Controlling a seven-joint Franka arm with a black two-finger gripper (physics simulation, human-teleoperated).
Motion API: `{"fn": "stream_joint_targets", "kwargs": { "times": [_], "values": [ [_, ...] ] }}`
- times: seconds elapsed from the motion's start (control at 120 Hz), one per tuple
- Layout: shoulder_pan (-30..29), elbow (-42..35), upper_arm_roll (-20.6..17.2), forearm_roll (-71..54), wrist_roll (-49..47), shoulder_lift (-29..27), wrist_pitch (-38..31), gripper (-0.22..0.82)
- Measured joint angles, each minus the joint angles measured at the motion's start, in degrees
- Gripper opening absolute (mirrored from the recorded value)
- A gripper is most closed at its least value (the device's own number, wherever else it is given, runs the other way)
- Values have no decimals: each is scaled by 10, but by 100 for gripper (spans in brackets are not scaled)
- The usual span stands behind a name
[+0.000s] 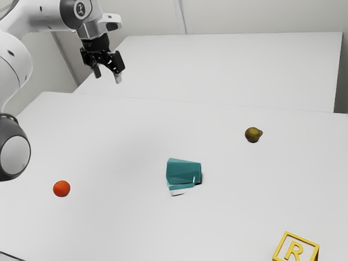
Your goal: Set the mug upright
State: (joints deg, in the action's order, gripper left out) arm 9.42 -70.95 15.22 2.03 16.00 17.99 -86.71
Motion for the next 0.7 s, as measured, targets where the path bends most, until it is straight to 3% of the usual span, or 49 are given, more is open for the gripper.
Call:
{"fn": "stream_joint_targets", "kwargs": {
  "times": [0.392,0.533,0.7],
  "values": [
    [11,-24,5,11,0,6,-19,60],
    [32,-159,13,53,-5,-46,-56,60],
    [44,-330,75,164,-11,-120,-91,60]
  ]
}}
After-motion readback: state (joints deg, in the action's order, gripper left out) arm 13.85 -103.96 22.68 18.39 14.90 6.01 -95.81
